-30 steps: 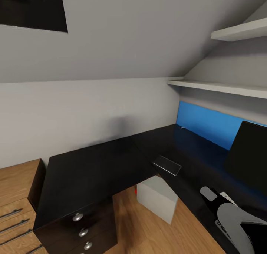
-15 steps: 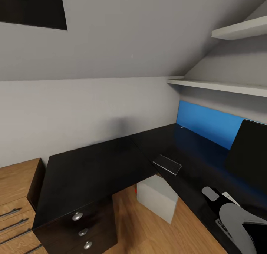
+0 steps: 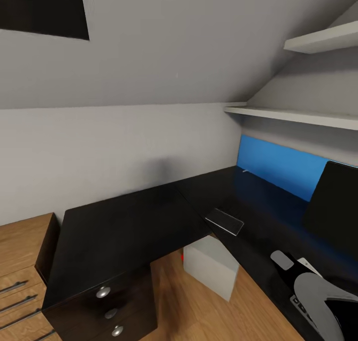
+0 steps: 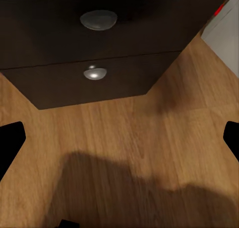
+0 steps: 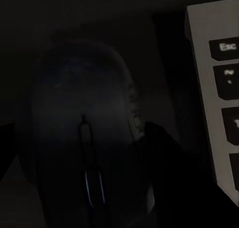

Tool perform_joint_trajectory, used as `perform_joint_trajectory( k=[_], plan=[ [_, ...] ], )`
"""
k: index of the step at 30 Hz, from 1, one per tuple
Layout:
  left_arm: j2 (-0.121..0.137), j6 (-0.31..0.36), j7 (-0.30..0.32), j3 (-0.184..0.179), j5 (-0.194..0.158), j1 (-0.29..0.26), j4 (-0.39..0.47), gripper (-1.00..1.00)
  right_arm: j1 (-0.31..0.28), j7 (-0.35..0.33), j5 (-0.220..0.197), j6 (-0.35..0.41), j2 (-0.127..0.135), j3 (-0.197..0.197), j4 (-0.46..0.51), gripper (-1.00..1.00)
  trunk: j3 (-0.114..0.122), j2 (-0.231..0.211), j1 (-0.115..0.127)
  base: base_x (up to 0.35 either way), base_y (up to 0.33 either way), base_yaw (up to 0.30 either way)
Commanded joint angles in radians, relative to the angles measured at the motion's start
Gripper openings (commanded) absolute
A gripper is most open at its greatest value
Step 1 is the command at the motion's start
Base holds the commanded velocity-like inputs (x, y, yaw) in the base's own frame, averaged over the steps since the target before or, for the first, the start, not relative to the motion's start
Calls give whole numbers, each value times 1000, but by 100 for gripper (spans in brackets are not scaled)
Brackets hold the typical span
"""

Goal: In the bedroom, organize the workspace by keeping the computer under the desk, ensuring the monitor is on the desk, placing the keyboard on the desk next to the monitor, placing the mouse on the desk next to the keyboard, moving the folder from the swivel chair onto the desk next to the mouse, stacking the notebook on top of the folder with the pen on top of the notebook, and positioning the swivel chair next to the desk.

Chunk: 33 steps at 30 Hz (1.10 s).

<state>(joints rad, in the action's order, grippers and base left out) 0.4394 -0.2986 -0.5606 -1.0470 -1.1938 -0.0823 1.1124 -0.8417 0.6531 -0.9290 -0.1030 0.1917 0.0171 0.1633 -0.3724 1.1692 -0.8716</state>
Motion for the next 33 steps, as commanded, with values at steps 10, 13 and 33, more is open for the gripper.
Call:
perform_joint_trajectory(
  k=[10,13,33],
  plan=[
    [1,-7,-4,-5,-7,-2,1,100,0,2,-11,-43,0,1,-1,-100,18,-41,23,0,0,0],
    [1,-7,-4,-5,-8,-2,1,100,0,2,-11,-44,0,1,-1,-100,18,-41,23,0,0,0],
    [1,-7,-4,-5,-9,-2,-1,100,0,2,-11,-45,0,1,0,-100,18,-41,23,-26,-45,0]
  ],
)
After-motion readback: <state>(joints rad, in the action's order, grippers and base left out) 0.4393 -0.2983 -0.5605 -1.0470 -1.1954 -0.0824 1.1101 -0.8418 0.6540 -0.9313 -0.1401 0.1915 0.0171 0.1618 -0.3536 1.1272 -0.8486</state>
